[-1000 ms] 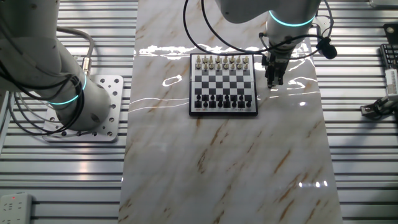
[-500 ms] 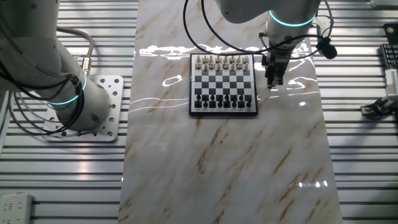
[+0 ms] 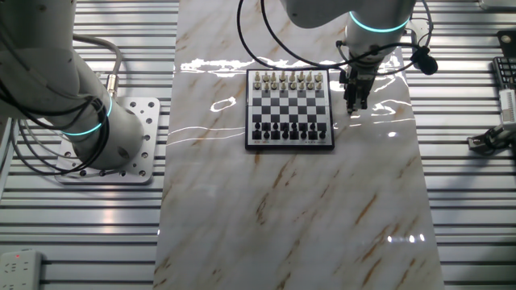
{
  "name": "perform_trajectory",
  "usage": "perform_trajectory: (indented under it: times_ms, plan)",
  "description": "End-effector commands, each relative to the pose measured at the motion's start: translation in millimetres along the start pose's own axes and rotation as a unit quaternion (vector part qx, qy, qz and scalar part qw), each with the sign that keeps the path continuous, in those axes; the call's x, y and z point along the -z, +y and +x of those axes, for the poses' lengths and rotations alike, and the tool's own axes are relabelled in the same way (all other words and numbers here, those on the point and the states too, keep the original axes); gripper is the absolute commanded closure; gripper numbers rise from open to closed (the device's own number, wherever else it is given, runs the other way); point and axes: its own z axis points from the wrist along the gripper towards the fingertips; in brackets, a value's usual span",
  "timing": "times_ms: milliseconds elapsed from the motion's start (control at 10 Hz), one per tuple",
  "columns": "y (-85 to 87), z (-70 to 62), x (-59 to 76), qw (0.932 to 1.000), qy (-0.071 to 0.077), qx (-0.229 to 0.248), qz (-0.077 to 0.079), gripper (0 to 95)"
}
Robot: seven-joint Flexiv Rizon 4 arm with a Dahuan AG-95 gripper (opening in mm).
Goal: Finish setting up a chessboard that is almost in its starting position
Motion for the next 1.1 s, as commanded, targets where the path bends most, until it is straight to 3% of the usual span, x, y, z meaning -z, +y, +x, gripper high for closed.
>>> perform_trajectory:
  times_ms: [100,1100]
  plan:
    - [0.4,-0.6,0.1,1.0000,0.002,0.001,-0.001,95.0]
    - [-3.0,5.9,11.2,0.9999,0.007,0.007,-0.003,95.0]
